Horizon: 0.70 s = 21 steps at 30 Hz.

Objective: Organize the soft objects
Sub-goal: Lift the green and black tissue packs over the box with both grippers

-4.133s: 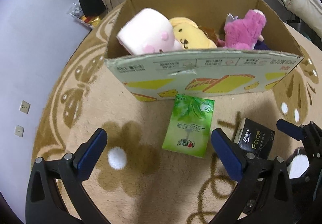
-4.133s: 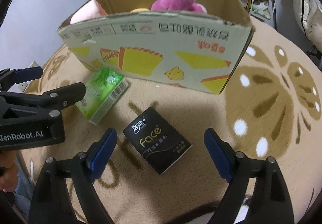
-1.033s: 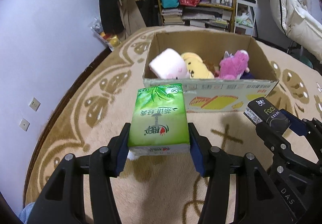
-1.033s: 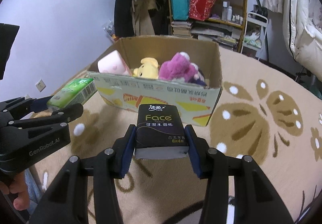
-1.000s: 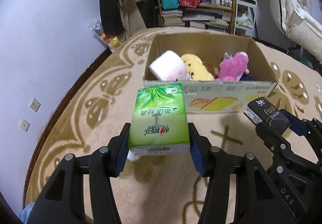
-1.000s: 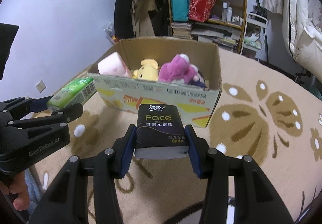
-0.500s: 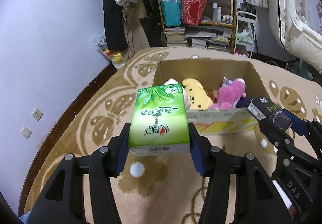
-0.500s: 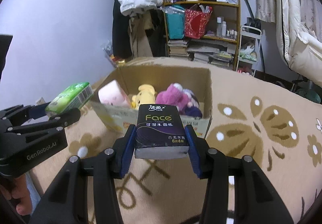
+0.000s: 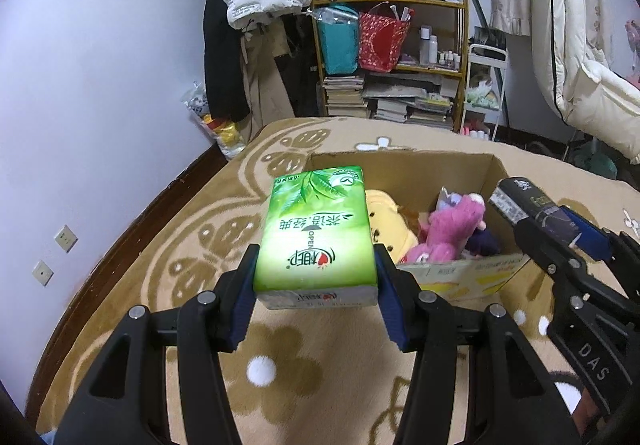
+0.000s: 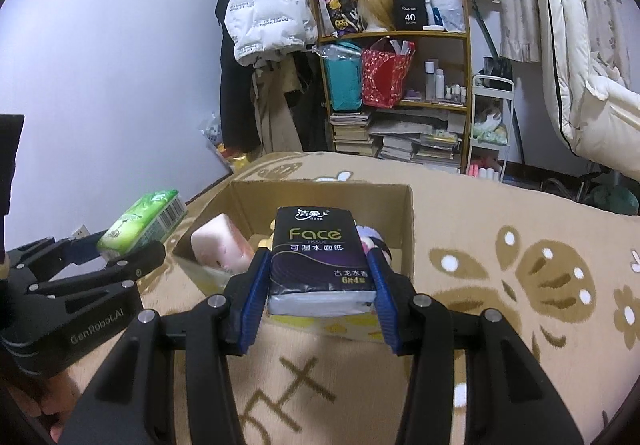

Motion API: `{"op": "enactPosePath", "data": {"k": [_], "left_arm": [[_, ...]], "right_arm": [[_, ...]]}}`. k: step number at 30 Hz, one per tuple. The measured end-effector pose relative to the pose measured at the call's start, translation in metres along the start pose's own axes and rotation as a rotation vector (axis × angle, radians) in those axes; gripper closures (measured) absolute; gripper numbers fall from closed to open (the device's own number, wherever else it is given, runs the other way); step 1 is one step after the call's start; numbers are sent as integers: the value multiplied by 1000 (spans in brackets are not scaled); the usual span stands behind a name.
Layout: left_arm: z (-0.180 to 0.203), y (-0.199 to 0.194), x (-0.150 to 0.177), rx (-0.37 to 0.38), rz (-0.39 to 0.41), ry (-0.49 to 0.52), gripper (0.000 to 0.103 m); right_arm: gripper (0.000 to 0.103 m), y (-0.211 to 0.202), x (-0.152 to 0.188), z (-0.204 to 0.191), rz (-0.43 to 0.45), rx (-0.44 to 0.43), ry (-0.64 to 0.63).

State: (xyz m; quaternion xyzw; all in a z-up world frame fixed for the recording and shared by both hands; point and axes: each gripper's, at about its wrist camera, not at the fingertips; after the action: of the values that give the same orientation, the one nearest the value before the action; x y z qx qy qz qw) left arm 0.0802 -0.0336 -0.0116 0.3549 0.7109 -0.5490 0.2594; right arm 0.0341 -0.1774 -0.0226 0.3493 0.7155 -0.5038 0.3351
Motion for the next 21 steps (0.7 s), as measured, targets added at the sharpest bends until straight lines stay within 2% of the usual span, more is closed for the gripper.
{"op": "enactPosePath", "data": {"k": [14,21], "left_arm": [[21,26,-16,45,2,-22,51],[37,39,-22,57,3,7,50]], "right_arm": [[52,30,-8,15,-17,8,12],[52,40,-8,32,-17,17,45]]}}
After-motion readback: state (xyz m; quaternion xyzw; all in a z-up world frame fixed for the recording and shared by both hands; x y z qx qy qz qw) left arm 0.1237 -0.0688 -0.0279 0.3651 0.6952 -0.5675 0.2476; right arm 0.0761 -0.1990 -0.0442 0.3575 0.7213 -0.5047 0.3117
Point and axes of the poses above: each gripper's, at about its wrist camera, not at the fingertips, and y roughly the way its jaws point, z to its right, x to its underside, and after that the axes turned 15 degrees about -x, right-handed
